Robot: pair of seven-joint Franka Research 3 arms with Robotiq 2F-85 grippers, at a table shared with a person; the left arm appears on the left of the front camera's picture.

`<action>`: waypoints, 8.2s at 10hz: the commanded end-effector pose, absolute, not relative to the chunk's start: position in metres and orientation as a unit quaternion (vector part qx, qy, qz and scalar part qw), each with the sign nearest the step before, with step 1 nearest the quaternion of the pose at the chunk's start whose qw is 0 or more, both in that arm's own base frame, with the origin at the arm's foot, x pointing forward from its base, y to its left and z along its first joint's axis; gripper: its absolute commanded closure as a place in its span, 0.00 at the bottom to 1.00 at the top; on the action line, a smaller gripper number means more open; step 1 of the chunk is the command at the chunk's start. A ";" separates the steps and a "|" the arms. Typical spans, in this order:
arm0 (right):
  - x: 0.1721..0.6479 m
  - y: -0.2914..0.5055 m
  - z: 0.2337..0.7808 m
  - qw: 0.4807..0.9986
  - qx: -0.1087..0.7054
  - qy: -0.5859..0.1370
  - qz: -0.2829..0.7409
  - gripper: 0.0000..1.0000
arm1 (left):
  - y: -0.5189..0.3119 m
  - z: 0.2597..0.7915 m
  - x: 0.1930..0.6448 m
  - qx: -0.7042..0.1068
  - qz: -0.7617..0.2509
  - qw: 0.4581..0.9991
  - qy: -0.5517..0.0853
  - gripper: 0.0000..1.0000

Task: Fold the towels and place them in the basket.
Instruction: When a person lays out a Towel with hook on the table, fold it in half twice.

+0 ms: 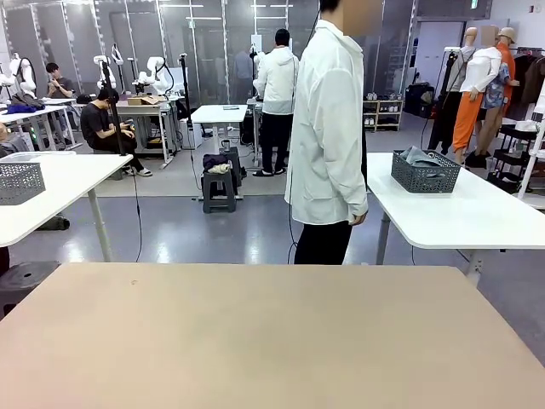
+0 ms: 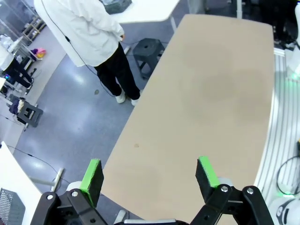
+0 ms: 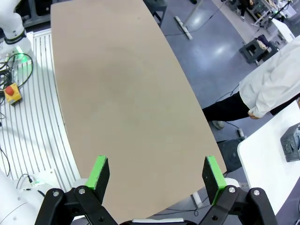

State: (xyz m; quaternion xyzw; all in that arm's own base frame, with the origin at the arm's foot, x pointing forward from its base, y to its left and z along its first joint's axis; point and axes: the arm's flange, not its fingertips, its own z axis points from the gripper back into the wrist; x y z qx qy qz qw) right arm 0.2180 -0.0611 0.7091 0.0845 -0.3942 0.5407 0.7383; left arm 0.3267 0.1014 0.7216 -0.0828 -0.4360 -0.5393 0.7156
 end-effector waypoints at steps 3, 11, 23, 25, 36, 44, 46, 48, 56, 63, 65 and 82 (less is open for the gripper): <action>0.207 -0.076 0.726 0.720 0.109 -0.400 0.556 0.00 | 0.100 0.742 0.315 -0.085 -0.566 0.708 -0.414 0.00; 0.199 -0.075 0.732 0.724 0.112 -0.401 0.549 0.00 | 0.088 0.746 0.309 -0.095 -0.563 0.707 -0.418 0.00; 0.195 -0.079 0.741 0.732 0.114 -0.371 0.560 0.00 | 0.096 0.758 0.304 -0.107 -0.567 0.717 -0.390 0.00; 0.192 -0.084 0.749 0.726 0.118 -0.360 0.574 0.00 | 0.111 0.766 0.298 -0.120 -0.568 0.714 -0.391 0.00; 0.219 -0.097 0.759 0.699 0.133 -0.356 0.606 0.00 | 0.129 0.774 0.315 -0.135 -0.605 0.691 -0.372 0.00; 0.220 -0.094 0.758 0.706 0.132 -0.358 0.597 0.00 | 0.126 0.770 0.320 -0.139 -0.593 0.693 -0.386 0.00; 0.220 -0.094 0.758 0.706 0.132 -0.358 0.597 0.00 | 0.126 0.770 0.320 -0.139 -0.593 0.693 -0.386 0.00; 0.220 -0.094 0.758 0.706 0.132 -0.358 0.597 0.00 | 0.126 0.770 0.320 -0.139 -0.593 0.693 -0.386 0.00; 0.220 -0.094 0.758 0.706 0.132 -0.358 0.597 0.00 | 0.126 0.770 0.320 -0.139 -0.593 0.693 -0.386 0.00; 0.220 -0.094 0.758 0.706 0.132 -0.358 0.597 0.00 | 0.126 0.770 0.320 -0.139 -0.593 0.693 -0.386 0.00; 0.220 -0.094 0.758 0.706 0.132 -0.358 0.597 0.00 | 0.126 0.770 0.320 -0.139 -0.593 0.693 -0.386 0.00; 0.220 -0.094 0.758 0.706 0.132 -0.358 0.597 0.00 | 0.126 0.770 0.320 -0.139 -0.593 0.693 -0.386 0.00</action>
